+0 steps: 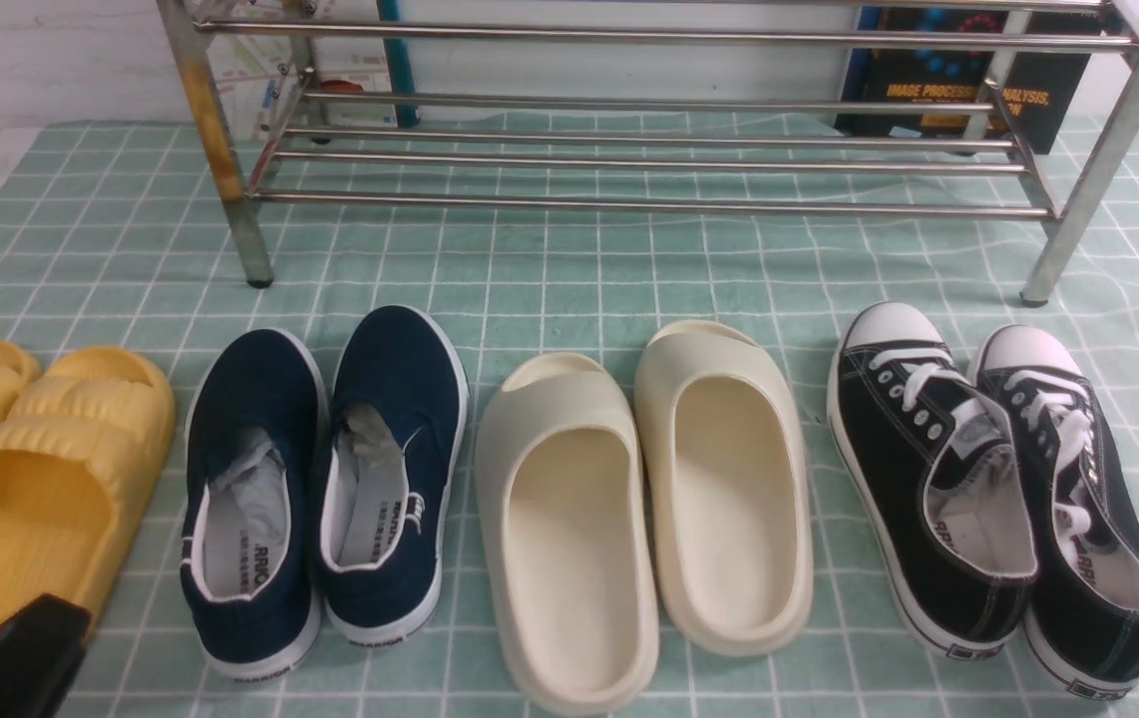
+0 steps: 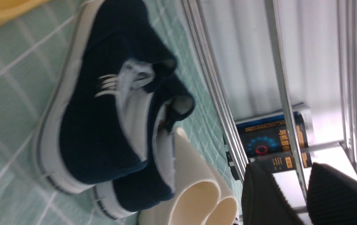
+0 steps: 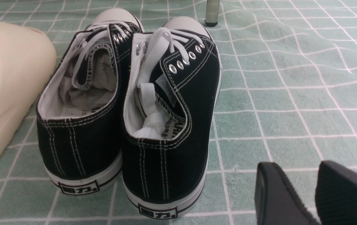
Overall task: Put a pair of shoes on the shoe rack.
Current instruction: Use the left arm to grab the shoe closest to it
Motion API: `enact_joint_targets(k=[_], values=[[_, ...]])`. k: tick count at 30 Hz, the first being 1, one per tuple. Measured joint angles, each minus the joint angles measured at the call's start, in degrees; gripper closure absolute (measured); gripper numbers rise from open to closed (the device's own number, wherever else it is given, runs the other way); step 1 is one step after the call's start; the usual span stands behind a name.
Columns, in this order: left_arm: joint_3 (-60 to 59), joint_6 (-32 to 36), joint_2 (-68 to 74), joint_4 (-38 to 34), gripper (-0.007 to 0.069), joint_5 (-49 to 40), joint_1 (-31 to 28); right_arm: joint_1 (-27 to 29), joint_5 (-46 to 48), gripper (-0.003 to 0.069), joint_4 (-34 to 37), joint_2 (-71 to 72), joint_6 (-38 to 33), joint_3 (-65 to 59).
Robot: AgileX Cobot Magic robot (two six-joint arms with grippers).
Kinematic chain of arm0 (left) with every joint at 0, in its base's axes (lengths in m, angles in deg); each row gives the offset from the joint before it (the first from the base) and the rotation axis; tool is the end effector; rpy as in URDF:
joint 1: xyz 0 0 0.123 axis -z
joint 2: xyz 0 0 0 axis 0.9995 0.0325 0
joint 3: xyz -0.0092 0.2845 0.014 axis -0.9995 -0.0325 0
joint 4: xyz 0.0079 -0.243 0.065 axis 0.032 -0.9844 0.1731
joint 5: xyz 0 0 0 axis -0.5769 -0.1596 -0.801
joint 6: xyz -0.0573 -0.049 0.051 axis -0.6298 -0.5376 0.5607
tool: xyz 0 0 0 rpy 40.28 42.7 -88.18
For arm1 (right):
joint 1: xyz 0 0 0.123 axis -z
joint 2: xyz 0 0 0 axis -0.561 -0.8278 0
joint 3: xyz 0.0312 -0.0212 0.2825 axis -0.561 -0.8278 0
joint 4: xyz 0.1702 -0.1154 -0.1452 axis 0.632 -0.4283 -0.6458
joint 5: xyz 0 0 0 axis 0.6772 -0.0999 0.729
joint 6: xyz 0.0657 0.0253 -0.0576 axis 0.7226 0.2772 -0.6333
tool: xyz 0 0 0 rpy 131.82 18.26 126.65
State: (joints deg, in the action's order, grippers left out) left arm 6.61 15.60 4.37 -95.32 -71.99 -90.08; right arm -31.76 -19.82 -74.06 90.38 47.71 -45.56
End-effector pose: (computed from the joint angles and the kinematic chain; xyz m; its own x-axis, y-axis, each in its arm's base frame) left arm 0.0470 -0.0181 0.2290 -0.1845 -0.8841 -0.4293 0.0392 0.4298 -0.9021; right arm 0.0522 -0.0031 0.1737 -0.2934 0.0637 -0.9539 0.0648 0.9968 0.0466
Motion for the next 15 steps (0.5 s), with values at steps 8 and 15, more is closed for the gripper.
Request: enact_joint_targets(k=[8,15], values=[[19.7,11.7,7.0,16.4,0.0387,-13.8,0.0,0.0,0.0,0.0419,0.0,0.0,0.0,0.0],[38.4,10.4,29.2,40.9,0.0454,-37.9,0.0,0.0,0.0,0.0419,0.0,0.0,0.0,0.0]])
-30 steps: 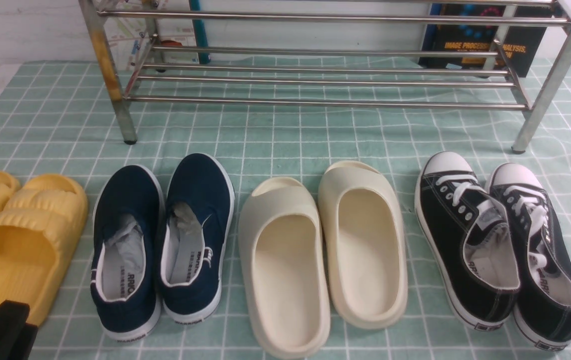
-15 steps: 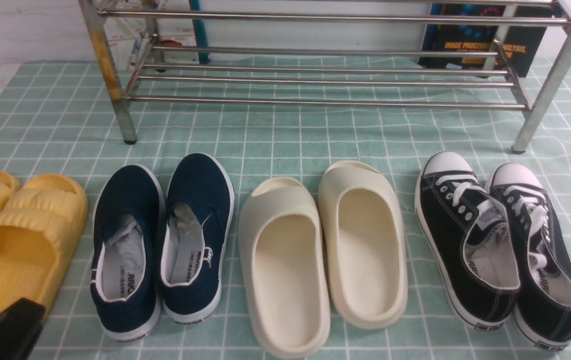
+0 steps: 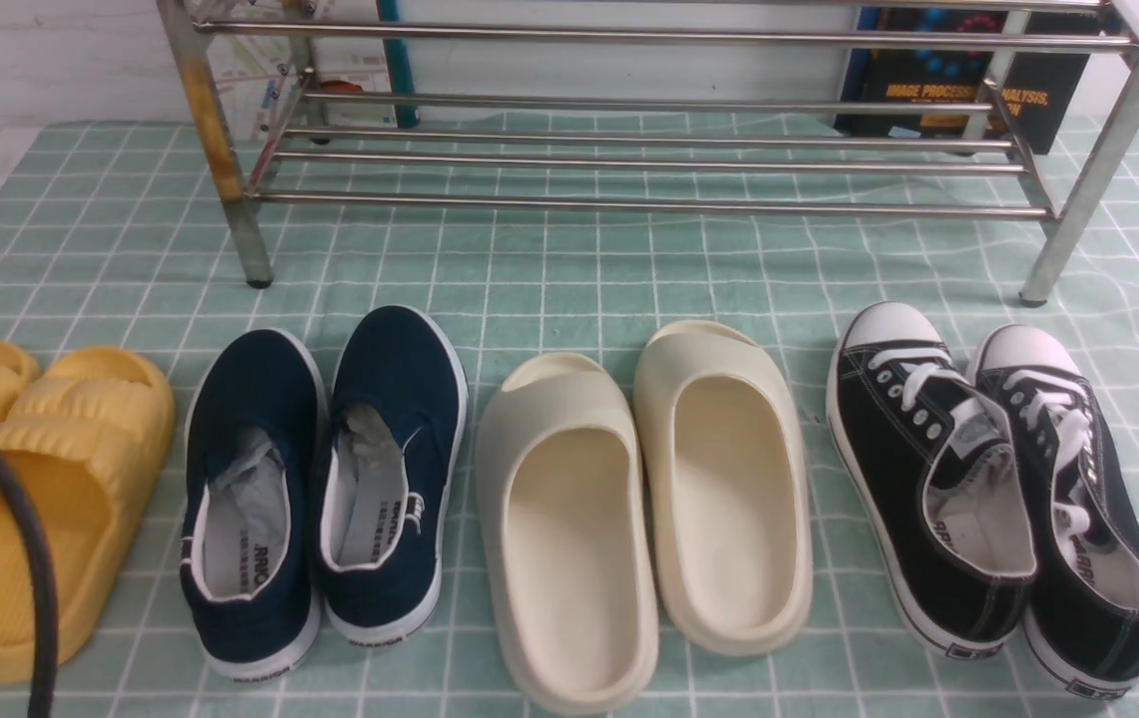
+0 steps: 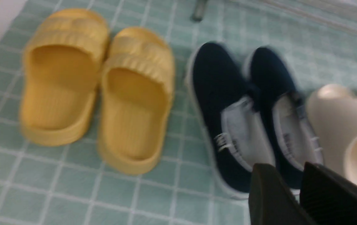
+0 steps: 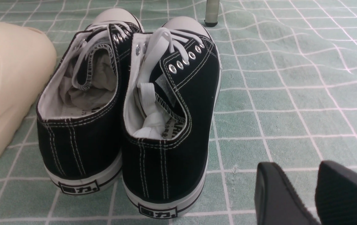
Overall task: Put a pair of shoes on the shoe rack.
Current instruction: Use the left arm to grab the shoe closest to it
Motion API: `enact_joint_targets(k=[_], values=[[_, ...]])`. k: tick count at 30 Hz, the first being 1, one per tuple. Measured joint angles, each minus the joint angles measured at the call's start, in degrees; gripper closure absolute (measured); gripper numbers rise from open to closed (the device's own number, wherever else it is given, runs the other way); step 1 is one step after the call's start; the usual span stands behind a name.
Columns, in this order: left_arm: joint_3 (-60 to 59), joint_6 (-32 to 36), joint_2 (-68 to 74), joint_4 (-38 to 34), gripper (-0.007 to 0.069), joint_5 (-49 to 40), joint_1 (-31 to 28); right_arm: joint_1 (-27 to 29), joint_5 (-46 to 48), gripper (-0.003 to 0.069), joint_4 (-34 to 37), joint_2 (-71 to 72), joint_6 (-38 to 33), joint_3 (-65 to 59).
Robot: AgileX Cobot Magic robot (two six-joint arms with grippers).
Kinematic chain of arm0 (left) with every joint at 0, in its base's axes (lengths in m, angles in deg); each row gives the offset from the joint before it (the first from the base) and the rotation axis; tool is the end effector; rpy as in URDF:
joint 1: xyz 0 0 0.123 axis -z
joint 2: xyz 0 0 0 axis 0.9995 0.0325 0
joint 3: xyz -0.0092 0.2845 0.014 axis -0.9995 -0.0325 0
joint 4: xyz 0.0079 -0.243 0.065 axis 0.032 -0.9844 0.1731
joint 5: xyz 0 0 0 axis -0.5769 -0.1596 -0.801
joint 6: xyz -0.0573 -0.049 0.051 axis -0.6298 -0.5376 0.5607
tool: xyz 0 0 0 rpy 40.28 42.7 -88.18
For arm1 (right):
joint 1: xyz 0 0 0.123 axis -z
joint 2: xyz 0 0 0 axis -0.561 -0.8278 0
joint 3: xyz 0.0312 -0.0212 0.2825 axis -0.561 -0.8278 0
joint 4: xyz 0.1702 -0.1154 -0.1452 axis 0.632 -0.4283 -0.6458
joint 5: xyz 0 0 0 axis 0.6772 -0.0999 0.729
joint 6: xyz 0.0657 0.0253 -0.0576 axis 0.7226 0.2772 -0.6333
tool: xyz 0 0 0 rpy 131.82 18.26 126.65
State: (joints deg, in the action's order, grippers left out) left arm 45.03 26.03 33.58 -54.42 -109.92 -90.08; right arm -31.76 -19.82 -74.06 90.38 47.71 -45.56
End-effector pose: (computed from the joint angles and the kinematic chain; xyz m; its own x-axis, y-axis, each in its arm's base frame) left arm 0.0697 0.0024 0.3508 -0.5584 -0.2658 -0.7859 -0.1772 0.9636 -0.2001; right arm 0.0522 -0.0031 0.1737 -0.2934 0.0637 -0.9539 0.0648 0.9968 0.0466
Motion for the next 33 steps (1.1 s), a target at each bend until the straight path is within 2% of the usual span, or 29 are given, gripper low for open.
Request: enact_joint_targets(k=[3,8,14,18,29,33], values=[[5.9,-2.2,11.1,2.6,0.0463,-4.4,0.0,0.0,0.0,0.0419,0.0,0.0,0.0,0.0],[8.0,-2.5,23.0,-1.3,0.0449,-4.4,0.0,0.0,0.0,0.0419,0.0,0.0,0.0,0.0],[8.0,5.7,35.4,-11.0,0.0333,-4.2,0.0,0.0,0.0,0.0419,0.0,0.0,0.0,0.0],[8.0,7.7,41.1,-13.7,0.0271,-3.2,0.0,0.0,0.0,0.0419,0.0,0.0,0.0,0.0],[8.1,7.7,50.8,-13.9,0.0269,0.9,0.1,0.0,0.0,0.0419,0.0,0.0,0.0,0.0],[8.1,7.7,52.7,-12.4,0.0276,2.5,2.2,0.0,0.0,0.0419,0.0,0.0,0.0,0.0]])
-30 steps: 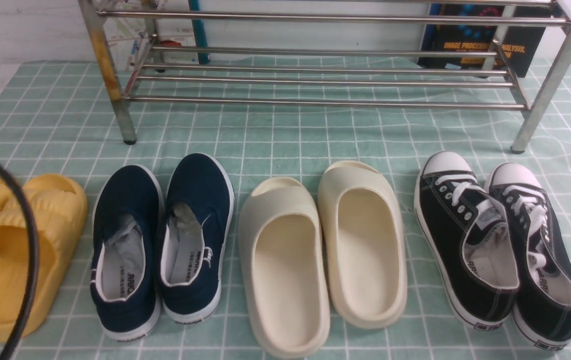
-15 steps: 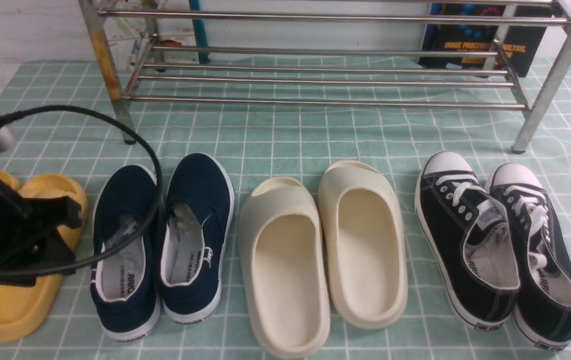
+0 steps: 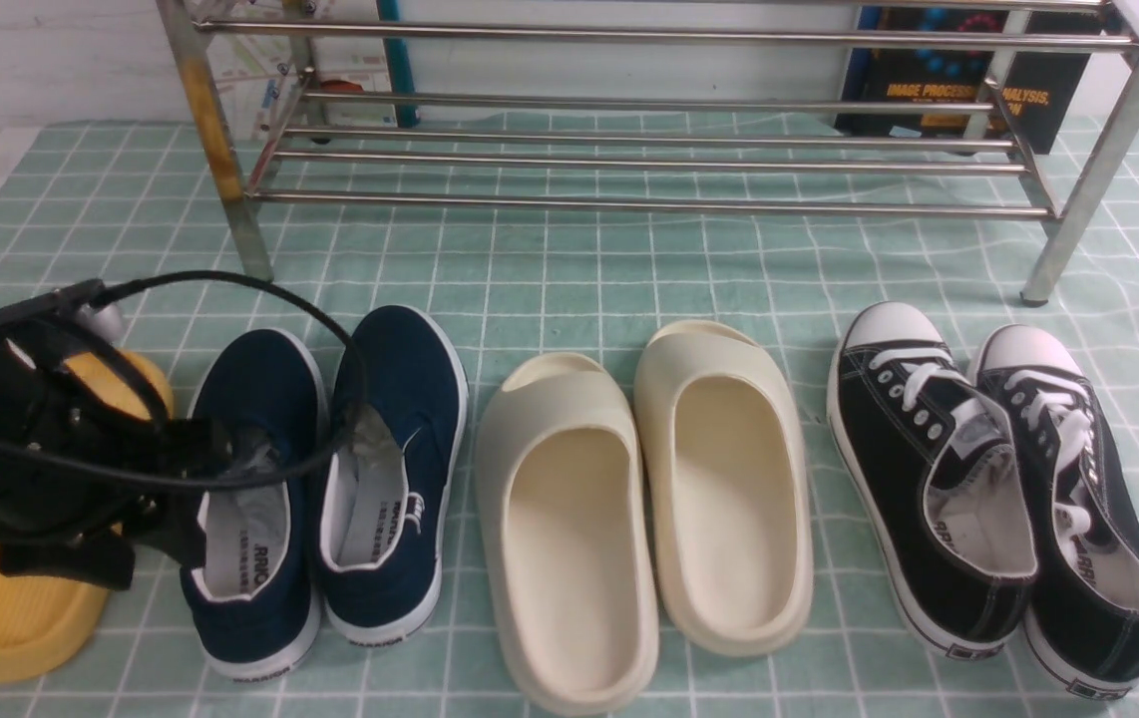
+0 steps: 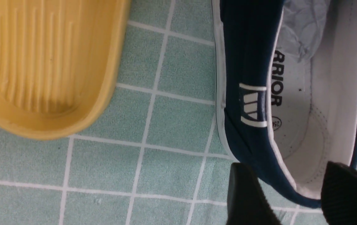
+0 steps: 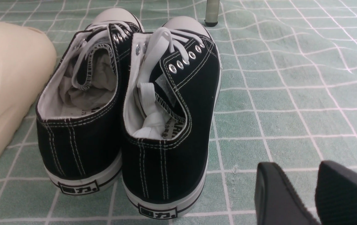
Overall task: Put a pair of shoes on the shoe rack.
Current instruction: Use the left arm to grab the shoe closest to it
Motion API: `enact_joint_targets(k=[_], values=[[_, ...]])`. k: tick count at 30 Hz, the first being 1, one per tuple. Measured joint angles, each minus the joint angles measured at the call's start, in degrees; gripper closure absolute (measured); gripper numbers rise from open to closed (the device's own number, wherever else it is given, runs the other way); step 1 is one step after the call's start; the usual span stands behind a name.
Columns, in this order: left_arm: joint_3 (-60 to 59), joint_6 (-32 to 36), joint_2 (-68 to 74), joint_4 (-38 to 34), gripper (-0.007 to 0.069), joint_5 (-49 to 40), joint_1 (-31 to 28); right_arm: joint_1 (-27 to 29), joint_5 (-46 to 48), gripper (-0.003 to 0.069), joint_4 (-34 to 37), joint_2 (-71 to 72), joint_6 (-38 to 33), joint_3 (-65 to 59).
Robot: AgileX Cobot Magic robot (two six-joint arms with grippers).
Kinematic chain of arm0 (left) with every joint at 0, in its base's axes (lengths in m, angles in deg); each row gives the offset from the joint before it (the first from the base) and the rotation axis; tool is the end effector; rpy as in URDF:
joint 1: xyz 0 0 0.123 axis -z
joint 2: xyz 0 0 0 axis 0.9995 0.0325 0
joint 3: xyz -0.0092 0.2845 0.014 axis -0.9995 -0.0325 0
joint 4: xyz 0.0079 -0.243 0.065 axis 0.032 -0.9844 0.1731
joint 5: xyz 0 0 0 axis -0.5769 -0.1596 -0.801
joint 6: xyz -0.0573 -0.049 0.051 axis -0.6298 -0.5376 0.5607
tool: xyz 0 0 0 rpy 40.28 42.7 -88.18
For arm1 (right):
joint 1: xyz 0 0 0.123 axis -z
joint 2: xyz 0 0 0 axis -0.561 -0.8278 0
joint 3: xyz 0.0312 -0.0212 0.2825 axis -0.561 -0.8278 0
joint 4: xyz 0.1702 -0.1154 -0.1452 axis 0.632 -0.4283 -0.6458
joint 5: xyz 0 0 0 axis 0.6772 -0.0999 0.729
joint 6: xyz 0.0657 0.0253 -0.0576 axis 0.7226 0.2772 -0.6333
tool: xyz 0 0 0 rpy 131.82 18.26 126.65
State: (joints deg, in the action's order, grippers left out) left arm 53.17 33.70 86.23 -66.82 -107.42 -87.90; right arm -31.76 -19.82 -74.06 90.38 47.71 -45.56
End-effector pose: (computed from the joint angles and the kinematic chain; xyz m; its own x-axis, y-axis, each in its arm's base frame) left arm 0.2542 -0.0170 0.2424 -0.9570 -0.2317 -0.1745 -0.1917 0.9567 -0.2191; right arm 0.0522 -0.0031 0.1737 -0.2934 0.0637 -0.9539 0.0648 0.9968 0.0466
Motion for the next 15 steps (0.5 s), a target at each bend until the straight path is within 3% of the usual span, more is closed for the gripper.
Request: enact_joint_targets(k=[3,8,15], values=[[0.0,-2.2,1.3,4.2,0.0279,1.9,3.1,0.0,0.0,0.0419,0.0,0.0,0.0,0.0],[0.0,-11.5,5.0,12.9,0.0281,4.9,5.1,0.0,0.0,0.0419,0.0,0.0,0.0,0.0],[0.2,-13.2,10.8,13.0,0.0284,7.5,5.2,0.0,0.0,0.0419,0.0,0.0,0.0,0.0]])
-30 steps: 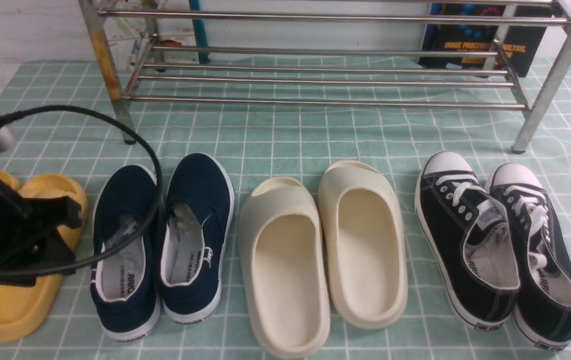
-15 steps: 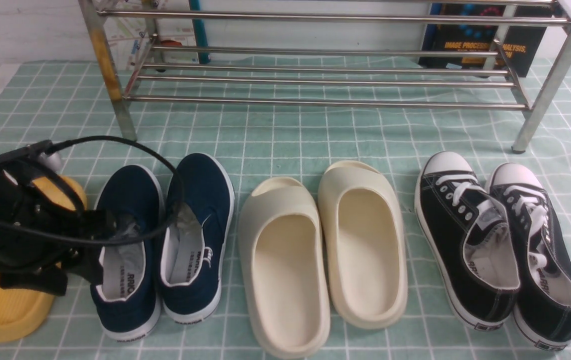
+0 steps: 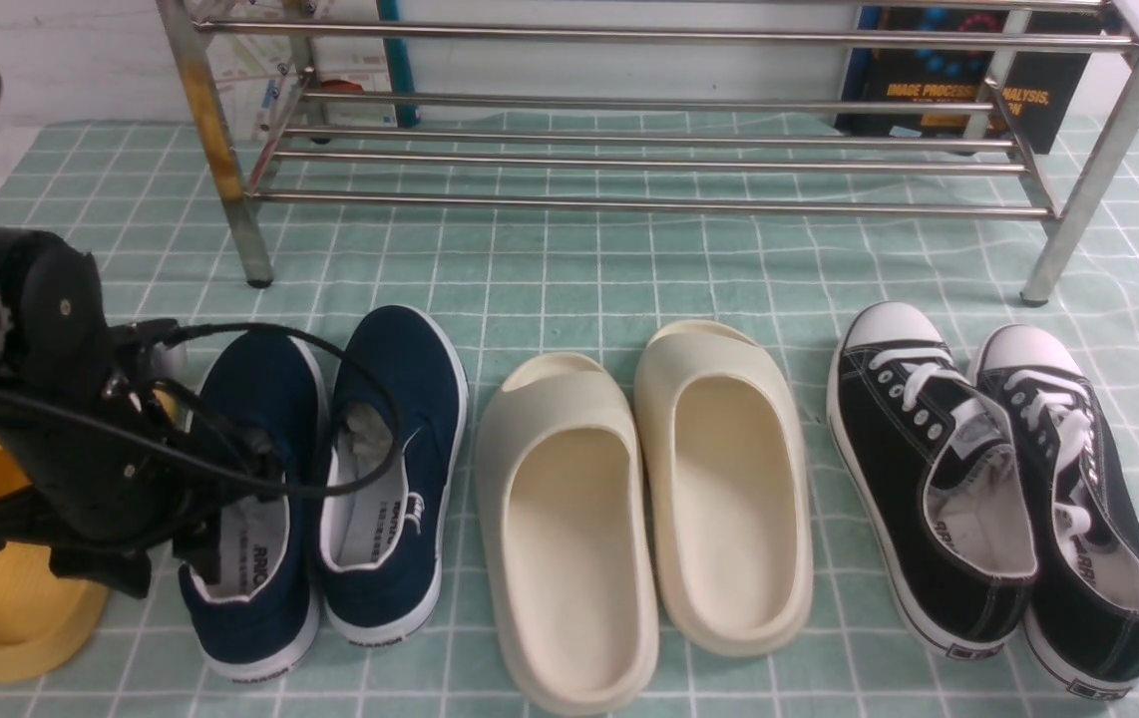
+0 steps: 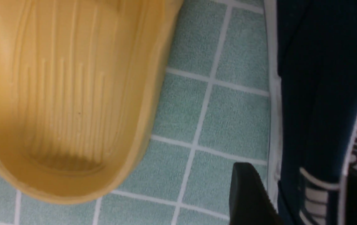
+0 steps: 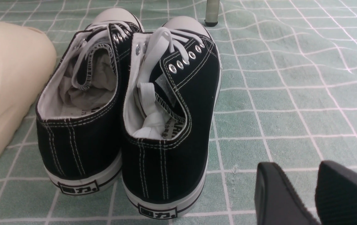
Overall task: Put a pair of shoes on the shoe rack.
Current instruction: Use the left arm to grab the shoe closest to it, then use the left arm to put a shoe into the shoe rack
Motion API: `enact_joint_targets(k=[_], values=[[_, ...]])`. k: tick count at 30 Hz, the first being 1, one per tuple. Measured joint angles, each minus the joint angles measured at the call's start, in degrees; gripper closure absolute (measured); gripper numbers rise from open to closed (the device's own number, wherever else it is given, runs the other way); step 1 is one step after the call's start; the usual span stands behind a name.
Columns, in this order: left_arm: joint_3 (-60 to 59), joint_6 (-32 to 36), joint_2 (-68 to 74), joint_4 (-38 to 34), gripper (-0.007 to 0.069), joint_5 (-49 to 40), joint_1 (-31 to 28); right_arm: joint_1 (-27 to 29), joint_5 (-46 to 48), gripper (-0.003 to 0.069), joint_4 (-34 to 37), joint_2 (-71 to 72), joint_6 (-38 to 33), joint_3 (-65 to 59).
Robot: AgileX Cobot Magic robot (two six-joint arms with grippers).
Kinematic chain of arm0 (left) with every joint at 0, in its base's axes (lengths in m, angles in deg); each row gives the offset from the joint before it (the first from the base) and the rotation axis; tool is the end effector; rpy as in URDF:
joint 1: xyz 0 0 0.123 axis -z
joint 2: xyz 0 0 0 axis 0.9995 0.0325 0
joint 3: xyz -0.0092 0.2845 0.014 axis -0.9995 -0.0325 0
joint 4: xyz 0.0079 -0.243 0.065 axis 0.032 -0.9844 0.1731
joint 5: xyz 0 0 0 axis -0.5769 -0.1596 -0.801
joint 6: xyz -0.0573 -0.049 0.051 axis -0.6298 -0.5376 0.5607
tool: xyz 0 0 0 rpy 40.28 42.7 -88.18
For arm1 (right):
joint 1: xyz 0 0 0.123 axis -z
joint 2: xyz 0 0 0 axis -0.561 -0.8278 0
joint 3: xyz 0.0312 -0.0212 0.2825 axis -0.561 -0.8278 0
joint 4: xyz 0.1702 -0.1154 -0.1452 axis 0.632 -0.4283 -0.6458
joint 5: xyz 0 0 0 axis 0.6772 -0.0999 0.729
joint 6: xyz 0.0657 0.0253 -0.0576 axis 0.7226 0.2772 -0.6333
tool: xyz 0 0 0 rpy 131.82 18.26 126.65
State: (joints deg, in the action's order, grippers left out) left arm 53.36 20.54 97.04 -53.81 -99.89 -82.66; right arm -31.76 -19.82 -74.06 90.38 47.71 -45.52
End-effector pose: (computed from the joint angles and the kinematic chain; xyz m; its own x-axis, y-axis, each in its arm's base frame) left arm 0.2826 -0.0264 0.1930 -0.9586 -0.2411 -0.1516 -0.2370 0.9705 -0.0451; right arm 0.0522 -0.0031 0.1740 -0.2927 0.0636 -0.9541 0.0647 0.9968 0.0466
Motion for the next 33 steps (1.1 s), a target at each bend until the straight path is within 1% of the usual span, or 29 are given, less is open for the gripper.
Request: enact_joint_targets(k=[2,4,5,7,8,9,10,11,12,14,16,19,23,28,29,33], values=[[0.0,0.0,2.1,-0.1,0.0305,0.5,0.0,0.0,0.0,0.0419,0.0,0.0,0.0,0.0],[0.2,0.1,3.1,-0.6,0.0349,0.6,0.0,0.0,0.0,0.0419,0.0,0.0,0.0,0.0],[0.2,0.1,3.1,-0.6,0.0354,0.6,0.0,0.0,0.0,0.0419,0.0,0.0,0.0,0.0],[0.4,0.1,3.2,-1.0,0.0445,0.7,0.1,0.0,0.0,0.0419,0.0,0.0,0.0,0.0],[0.4,0.1,3.2,-1.0,0.0453,0.7,0.1,0.0,0.0,0.0419,0.0,0.0,0.0,0.0],[0.4,0.1,3.1,-1.3,0.0526,0.8,0.1,0.0,0.0,0.0419,0.0,0.0,0.0,0.0],[0.4,0.1,3.0,-1.2,0.0534,0.8,0.1,0.0,0.0,0.0419,0.0,0.0,0.0,0.0],[0.4,0.1,2.4,-0.6,0.0592,0.6,0.1,0.0,0.0,0.0419,0.0,0.0,0.0,0.0],[0.4,0.1,1.9,-0.3,0.0613,0.3,0.1,0.0,0.0,0.0419,0.0,0.0,0.0,0.0],[0.9,0.1,0.3,0.2,0.0614,-1.4,0.1,0.0,0.0,0.0419,0.0,0.0,0.0,0.0],[2.8,0.4,-2.0,0.3,0.0614,-5.1,0.1,0.0,0.0,0.0419,0.0,0.0,0.0,0.0],[7.6,1.8,-5.7,0.3,0.0614,-9.4,0.1,0.0,0.0,0.0419,0.0,0.0,0.0,0.0],[16.0,4.4,-7.5,-0.6,0.0614,-12.8,0.1,0.0,0.0,0.0419,0.0,0.0,0.0,0.0],[25.3,6.0,-2.0,-1.5,0.0614,-16.8,0.0,0.0,0.0,0.0419,0.0,0.0,0.0,0.0],[25.7,6.0,-2.0,-1.6,0.0614,-17.0,0.0,0.0,0.0,0.0419,0.0,0.0,0.0,0.0],[32.1,6.1,6.4,-2.7,0.0614,-18.6,0.0,0.0,0.0,0.0419,0.0,0.0,0.0,0.0]])
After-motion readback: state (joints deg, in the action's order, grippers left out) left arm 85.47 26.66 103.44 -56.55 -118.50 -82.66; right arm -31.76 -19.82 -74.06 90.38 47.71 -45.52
